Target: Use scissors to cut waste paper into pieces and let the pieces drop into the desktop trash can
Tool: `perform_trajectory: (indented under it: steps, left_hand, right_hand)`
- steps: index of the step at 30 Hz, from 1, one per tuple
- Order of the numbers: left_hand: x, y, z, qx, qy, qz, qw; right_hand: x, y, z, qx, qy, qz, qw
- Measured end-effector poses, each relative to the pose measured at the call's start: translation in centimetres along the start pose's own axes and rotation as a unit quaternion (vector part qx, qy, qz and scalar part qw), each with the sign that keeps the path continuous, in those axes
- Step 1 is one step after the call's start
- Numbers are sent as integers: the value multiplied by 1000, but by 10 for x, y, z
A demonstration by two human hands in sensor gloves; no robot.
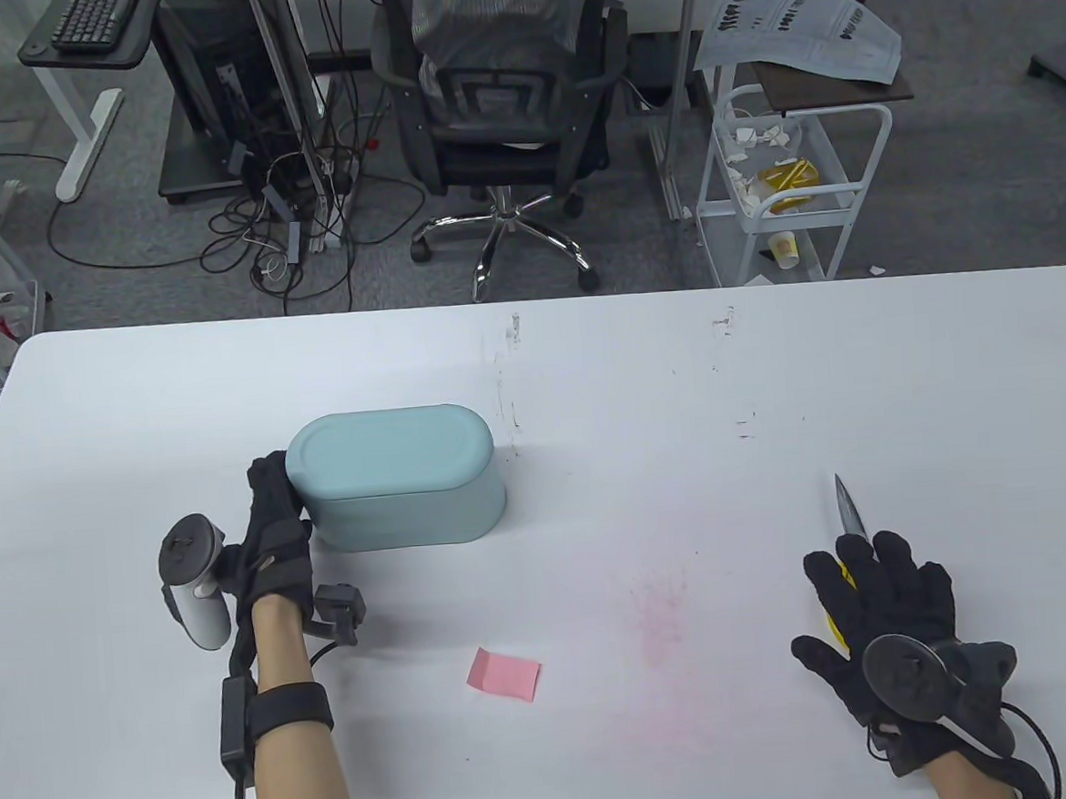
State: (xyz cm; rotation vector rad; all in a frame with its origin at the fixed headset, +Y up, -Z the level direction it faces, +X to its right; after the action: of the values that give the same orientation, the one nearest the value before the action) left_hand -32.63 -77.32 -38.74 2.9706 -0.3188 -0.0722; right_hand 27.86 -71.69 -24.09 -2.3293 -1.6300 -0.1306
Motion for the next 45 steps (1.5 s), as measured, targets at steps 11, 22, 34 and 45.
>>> perform_trajectory:
  steps: [11, 22, 34, 45]
  left_hand:
    - [44, -7, 5, 20, 46, 7, 999]
    - [111, -20, 1, 54, 120, 27, 991]
    - [173, -29, -7, 62, 174, 16, 983]
    - [192, -33, -9, 65, 188, 23, 980]
  right_hand:
    - [0, 0, 0, 1, 1, 4, 1000]
    - [0, 0, -1, 2, 2, 6, 1000]
    - [0, 1, -1, 2, 1, 11, 1000]
    - [0, 2, -2, 1, 2, 10, 1000]
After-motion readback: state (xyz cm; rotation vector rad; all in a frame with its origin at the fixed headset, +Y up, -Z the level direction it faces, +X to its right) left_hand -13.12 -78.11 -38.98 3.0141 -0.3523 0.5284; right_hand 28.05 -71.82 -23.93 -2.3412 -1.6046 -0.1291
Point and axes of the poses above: the tracker on the back of each hand, its own y axis roughly to the little-finger side, its own z axis roughly from the wrist to the fingertips, x = y × z, the point moved 3 cm from there along z, roughly from the wrist to the fingertips, and after that the axes turned 11 degrees about z, right-handed, at the moved point
